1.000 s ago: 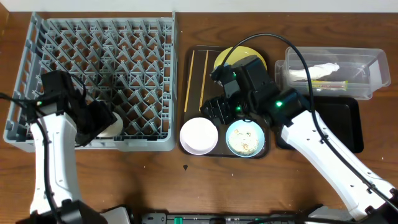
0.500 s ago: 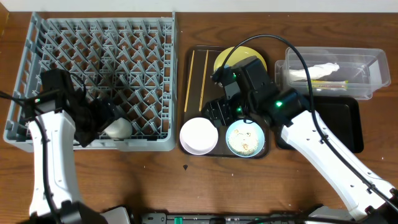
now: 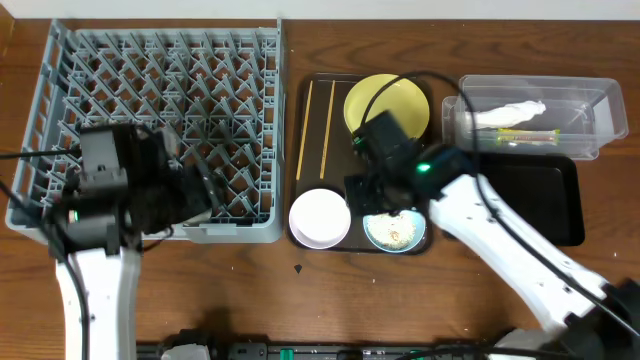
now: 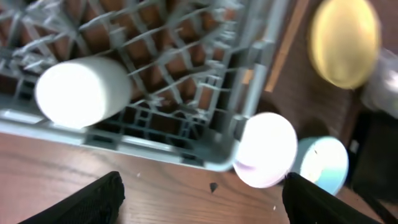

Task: Sort waste into correct bins and load items into the dishwasher
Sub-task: 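Grasp the light-blue bowl rim with the right gripper and lift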

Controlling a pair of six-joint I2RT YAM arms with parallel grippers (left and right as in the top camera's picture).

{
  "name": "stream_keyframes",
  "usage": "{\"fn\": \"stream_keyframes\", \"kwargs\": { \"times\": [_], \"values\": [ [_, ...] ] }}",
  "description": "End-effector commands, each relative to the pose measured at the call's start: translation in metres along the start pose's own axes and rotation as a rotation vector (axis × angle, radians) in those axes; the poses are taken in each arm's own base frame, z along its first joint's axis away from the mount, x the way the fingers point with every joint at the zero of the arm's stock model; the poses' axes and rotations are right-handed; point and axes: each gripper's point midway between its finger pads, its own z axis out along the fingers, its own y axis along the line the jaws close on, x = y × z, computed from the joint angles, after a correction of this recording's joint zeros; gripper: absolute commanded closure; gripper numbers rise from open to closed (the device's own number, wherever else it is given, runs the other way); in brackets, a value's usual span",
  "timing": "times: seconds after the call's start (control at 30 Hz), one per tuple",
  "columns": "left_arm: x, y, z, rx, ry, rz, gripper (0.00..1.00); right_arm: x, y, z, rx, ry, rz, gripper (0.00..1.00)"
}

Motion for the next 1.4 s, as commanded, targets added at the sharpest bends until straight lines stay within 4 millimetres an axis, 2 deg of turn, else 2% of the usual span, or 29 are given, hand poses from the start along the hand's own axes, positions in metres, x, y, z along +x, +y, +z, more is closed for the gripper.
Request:
{"fn": "stream_keyframes", "kwargs": {
  "times": [0.0, 0.17, 0.4, 0.47, 0.57, 0.63, 0.7, 0.77, 0.8, 1.1, 1.27, 1.37],
  "values": [
    [0.002, -0.021, -0.022, 0.056, -0.072, 0.133, 0.17, -0.002, -0.020, 0.024, 0.176, -0.012, 0.065, 0.42],
    [0.005, -0.025, -0.032, 0.070, -0.109, 0.160, 0.14, 0.004, -0.035, 0.054, 0.268, 0.046, 0.113, 0.49],
    [0.008, -0.024, -0.030, 0.065, -0.093, 0.154, 0.14, 0.012, -0.043, 0.091, 0.311, 0.117, 0.154, 0.63],
    [0.007, -0.024, -0.030, 0.065, -0.090, 0.153, 0.14, 0.012, -0.047, 0.097, 0.320, 0.124, 0.179, 0.78],
    [0.008, -0.023, -0.029, 0.064, -0.085, 0.152, 0.14, 0.012, -0.052, 0.100, 0.329, 0.131, 0.197, 0.85],
    [0.009, -0.023, -0.029, 0.063, -0.082, 0.151, 0.14, 0.011, -0.056, 0.100, 0.332, 0.132, 0.210, 0.94],
    [0.010, -0.023, -0.029, 0.062, -0.079, 0.150, 0.14, 0.008, -0.061, 0.099, 0.334, 0.131, 0.225, 0.94],
    [0.010, -0.023, -0.029, 0.062, -0.079, 0.150, 0.14, 0.008, -0.072, 0.097, 0.349, 0.142, 0.268, 0.84],
    [0.010, -0.023, -0.029, 0.062, -0.078, 0.150, 0.14, 0.009, -0.073, 0.097, 0.350, 0.143, 0.271, 0.84],
    [0.010, -0.023, -0.029, 0.062, -0.078, 0.150, 0.14, 0.005, -0.076, 0.102, 0.340, 0.123, 0.280, 0.99],
    [0.010, -0.023, -0.029, 0.062, -0.078, 0.150, 0.14, 0.014, -0.082, 0.113, 0.345, 0.126, 0.280, 0.94],
    [0.010, -0.023, -0.029, 0.062, -0.078, 0.150, 0.14, 0.019, -0.084, 0.116, 0.343, 0.134, 0.282, 0.99]
  ]
}}
